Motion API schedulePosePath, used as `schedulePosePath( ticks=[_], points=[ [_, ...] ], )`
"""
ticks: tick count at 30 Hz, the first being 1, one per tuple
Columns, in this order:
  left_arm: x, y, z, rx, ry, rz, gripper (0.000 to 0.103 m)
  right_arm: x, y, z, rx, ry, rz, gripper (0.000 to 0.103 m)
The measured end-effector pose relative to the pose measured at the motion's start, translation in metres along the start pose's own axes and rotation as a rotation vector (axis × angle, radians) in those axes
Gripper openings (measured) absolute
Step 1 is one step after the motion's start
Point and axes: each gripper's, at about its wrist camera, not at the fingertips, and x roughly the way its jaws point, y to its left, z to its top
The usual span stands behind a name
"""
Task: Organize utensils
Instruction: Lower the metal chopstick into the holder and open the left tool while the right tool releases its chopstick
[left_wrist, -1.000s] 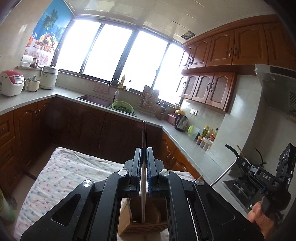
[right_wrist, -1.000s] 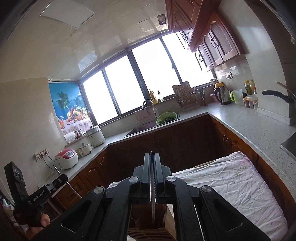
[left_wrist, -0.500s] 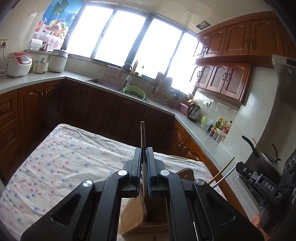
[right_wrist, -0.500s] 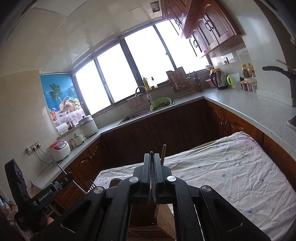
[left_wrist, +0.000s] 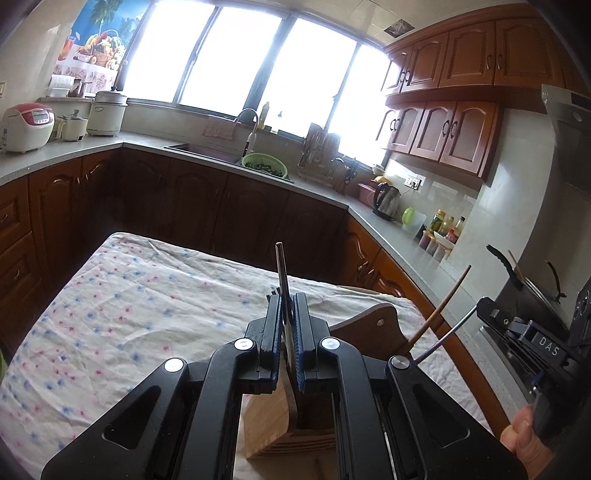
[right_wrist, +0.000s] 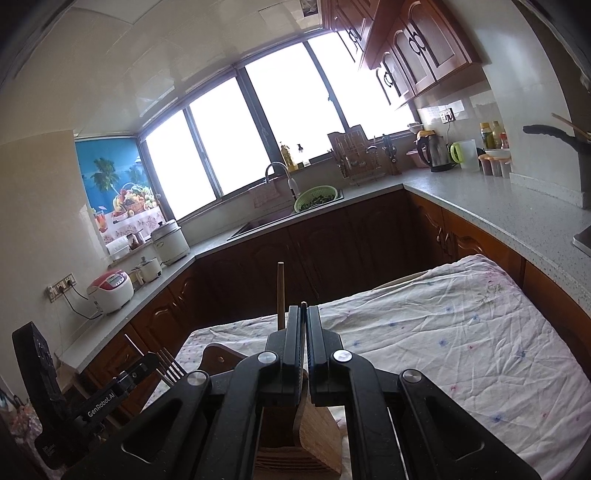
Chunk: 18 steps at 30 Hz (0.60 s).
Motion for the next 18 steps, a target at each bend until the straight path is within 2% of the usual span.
schedulePosePath(
  ticks=[4,6,8,10,12,13,14,16,18],
  points=[
    [0.001,0.001,0.001,0.0,0.015,0.0,0.005,0.001,-0.001,0.001,0.003,0.01,0.004,0.003],
    [0.0,0.001,0.001,-0.001,0.022,0.0,0.007,0.001,-0.001,0.002,0.01,0.015,0.006,0.008],
    [-0.001,0.001,0.0,-0.004,0.029,-0.004,0.015,0.0,-0.001,0.001,0.017,0.013,0.009,0.009],
    [-0.004,0.001,-0.001,-0.004,0.028,0.002,0.041,-0.002,-0.001,0.002,0.026,0.014,0.014,0.011],
    [-0.009,0.003,-0.002,-0.008,0.02,0.004,0.054,-0.005,-0.003,0.002,0.037,0.006,0.016,0.03],
    [-0.011,0.003,-0.002,-0.008,0.019,0.004,0.057,-0.007,-0.003,0.002,0.041,-0.002,0.021,0.049],
    [-0.013,0.003,-0.002,-0.008,0.022,0.002,0.058,-0.01,-0.003,0.002,0.043,-0.012,0.022,0.056],
    [-0.017,0.005,-0.003,-0.012,0.03,0.0,0.064,-0.016,-0.004,0.003,0.049,-0.02,0.021,0.058],
    [-0.024,0.008,-0.005,-0.018,0.031,0.001,0.074,-0.021,-0.006,0.005,0.064,-0.019,0.036,0.07]
  ],
)
